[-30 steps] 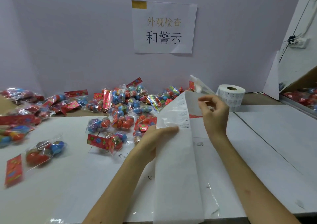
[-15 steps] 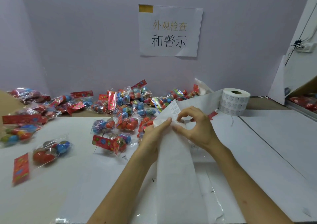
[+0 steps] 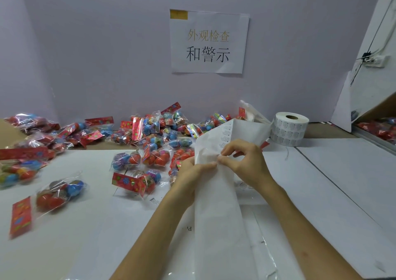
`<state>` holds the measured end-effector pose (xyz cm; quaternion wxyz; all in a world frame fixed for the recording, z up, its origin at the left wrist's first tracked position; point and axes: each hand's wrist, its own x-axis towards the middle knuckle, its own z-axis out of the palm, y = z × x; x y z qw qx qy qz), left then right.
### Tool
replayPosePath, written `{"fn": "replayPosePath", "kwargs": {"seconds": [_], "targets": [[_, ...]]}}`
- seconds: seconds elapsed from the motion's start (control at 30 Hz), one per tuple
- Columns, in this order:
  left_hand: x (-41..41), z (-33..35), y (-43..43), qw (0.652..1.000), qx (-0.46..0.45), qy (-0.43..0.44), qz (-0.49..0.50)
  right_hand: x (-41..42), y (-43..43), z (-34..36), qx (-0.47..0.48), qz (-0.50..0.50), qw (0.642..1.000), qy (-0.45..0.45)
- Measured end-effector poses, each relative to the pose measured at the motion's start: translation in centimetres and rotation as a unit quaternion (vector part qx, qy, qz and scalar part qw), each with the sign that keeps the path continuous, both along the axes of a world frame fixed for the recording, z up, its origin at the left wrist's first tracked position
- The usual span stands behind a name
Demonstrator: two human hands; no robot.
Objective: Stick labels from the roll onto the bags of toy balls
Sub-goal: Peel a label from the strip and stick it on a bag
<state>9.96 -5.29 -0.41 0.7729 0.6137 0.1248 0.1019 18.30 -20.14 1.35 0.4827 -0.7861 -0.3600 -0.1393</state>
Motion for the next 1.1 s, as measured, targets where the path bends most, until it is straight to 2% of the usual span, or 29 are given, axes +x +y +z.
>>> {"fn": "replayPosePath", "kwargs": {"seconds": [0.2,0.37,0.5,0.6,0.73,0.87,0.97,1.1], "targets": [[0.3,0.0,0.0,1.000,0.005,-0.001,0.000,0.1,-0.1,0.2,0.018,-0.006,0.999,0.032],[0.1,0.2,-0.2,0.998,0.049,0.000,0.026,0.7,-0.3,0.0,0.048,-0.047,0.997,0.034],[0.1,0.5,-0.3,0.996,0.051,0.002,0.073,1.1,-0.5,0.0,0.076,-0.088,0.993,0.005],[0.3,0.5,-0.1,0.992,0.045,-0.012,0.117,1.1,-0.6,0.2,0.117,-0.105,0.987,0.018],[0.3,0.5,-0.3,0.984,0.112,-0.017,0.140,1.1,-0.8,0.4,0.164,-0.119,0.978,0.041],[0.0,0.6,-0.7,0.976,0.139,-0.056,0.157,1.1,-0.9,0.5,0.169,-0.129,0.977,0.028],[-0.2,0.7,-1.0,0.978,0.154,-0.081,0.119,1.1,-0.8,0.6,0.174,-0.139,0.975,0.014],[-0.1,0.4,-1.7,0.958,0.261,-0.092,0.070,1.3,-1.2,0.8,0.173,-0.156,0.972,-0.024]]}}
